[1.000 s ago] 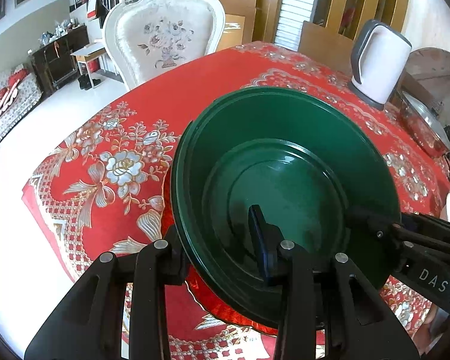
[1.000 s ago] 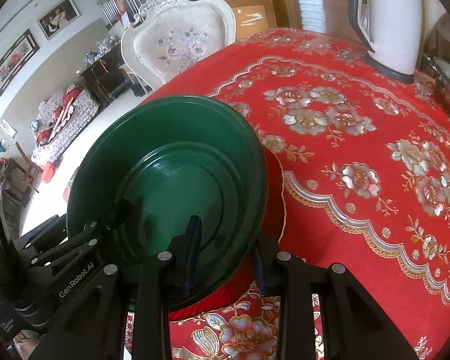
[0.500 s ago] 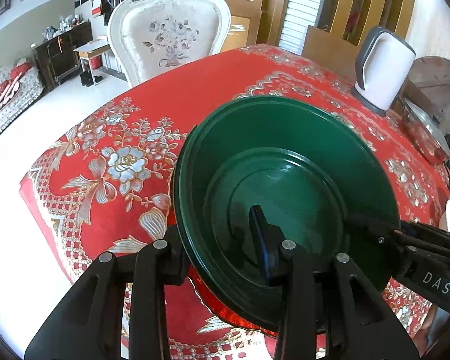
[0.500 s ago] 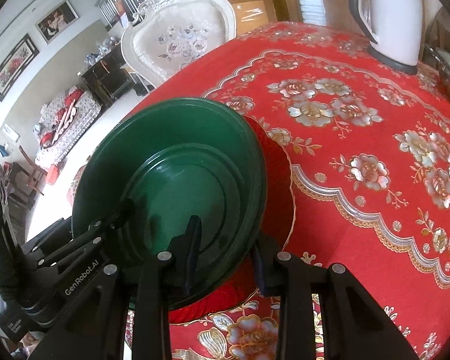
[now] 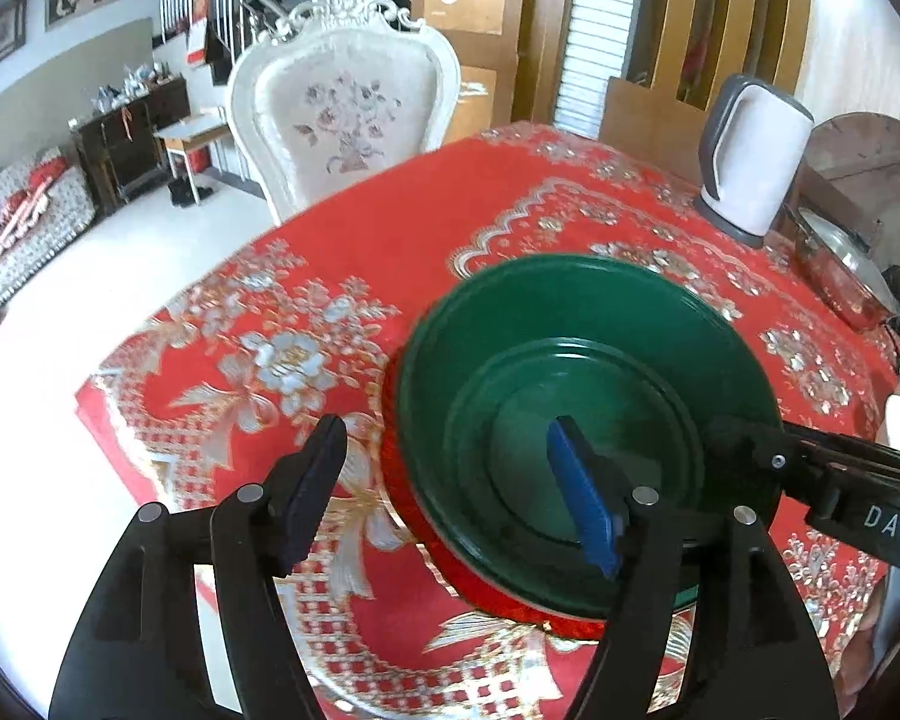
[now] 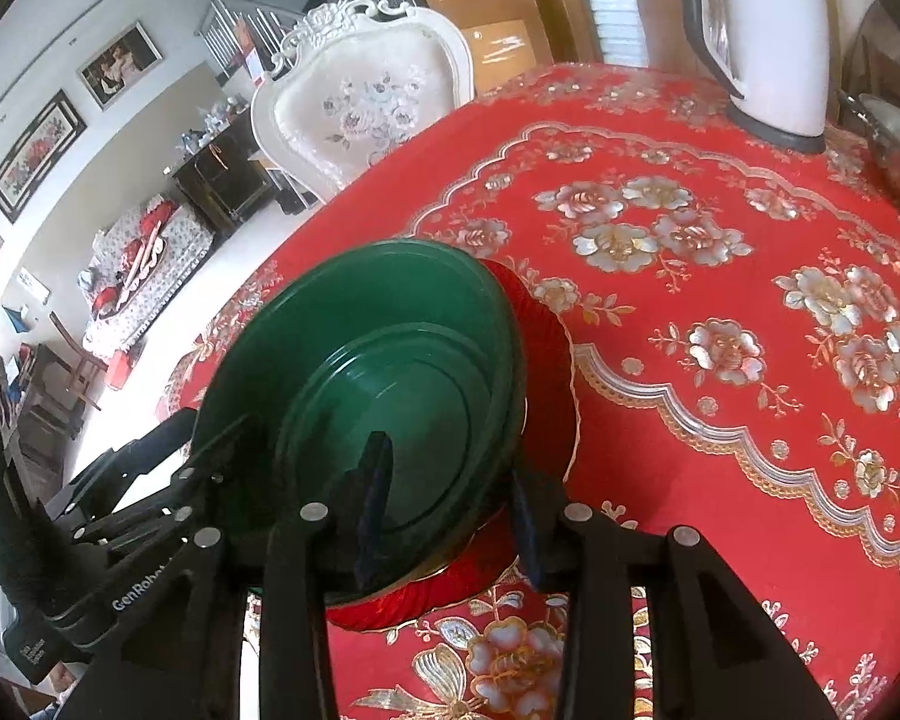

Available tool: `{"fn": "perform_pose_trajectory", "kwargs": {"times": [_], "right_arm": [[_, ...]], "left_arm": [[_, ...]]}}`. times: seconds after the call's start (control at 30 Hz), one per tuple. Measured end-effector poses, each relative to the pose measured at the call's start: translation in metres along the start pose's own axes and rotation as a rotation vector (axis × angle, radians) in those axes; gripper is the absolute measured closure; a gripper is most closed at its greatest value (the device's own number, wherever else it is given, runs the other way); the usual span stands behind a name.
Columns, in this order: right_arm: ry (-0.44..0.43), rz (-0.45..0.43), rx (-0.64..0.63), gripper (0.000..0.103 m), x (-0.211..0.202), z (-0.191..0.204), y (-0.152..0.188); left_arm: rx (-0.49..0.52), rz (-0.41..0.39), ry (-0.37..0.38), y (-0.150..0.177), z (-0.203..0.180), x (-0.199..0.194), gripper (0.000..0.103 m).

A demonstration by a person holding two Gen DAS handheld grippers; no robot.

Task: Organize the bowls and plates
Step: 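Lower the green bowl onto the red plates with both tools, then open both tools to release the green bowl, then move both tools to the white plate beside the white bowl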

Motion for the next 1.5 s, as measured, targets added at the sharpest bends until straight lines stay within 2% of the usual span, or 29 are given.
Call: {"fn": "perform_pose_trajectory", "kwargs": {"times": [0.27,0.5,0.6,0.67,1.03,1.23,1.33,1.5], "right_arm": [[-0.008,-0.033,0.009,0.064,-0.012,-0.004,0.0],[-0.014,-0.073,0.03,0.064,-0.029,-0.012,-0.001],[-0.01,-0.086,0.043,0.061,-0.034,-0.019,-0.001],[-0.006,-0.094,0.051,0.057,-0.039,-0.024,0.0],[0.074,-0.131,0.122,0.057,-0.076,-0.074,0.015],[0.121,-0.175,0.189,0.057,-0.112,-0.11,0.025],[0.152,-0.198,0.231,0.051,-0.131,-0.131,0.031],[0.21,-0.237,0.297,0.051,-0.161,-0.167,0.042]], "left_arm": [[0.012,-0.07,-0.048,-0.006,0.006,-0.022,0.033],[0.03,-0.133,-0.039,-0.015,-0.006,-0.041,0.033],[0.053,-0.155,-0.023,-0.02,-0.019,-0.047,0.033],[0.074,-0.167,-0.004,-0.022,-0.032,-0.05,0.033],[0.21,-0.162,0.144,-0.023,-0.124,-0.05,0.033],[0.28,-0.17,0.218,-0.022,-0.177,-0.054,0.033],[0.318,-0.159,0.256,-0.019,-0.205,-0.052,0.033],[0.368,-0.127,0.322,-0.011,-0.248,-0.047,0.033]]}}
Point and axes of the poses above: each gripper's, at about its wrist camera, not at the fingertips, and x roughly the way its jaws point, z to its left, y to its underside, the point moved 2 cm from there along x, roughly the way its jaws point, and after that the axes turned 1 degree about x, right-handed, at the moved point
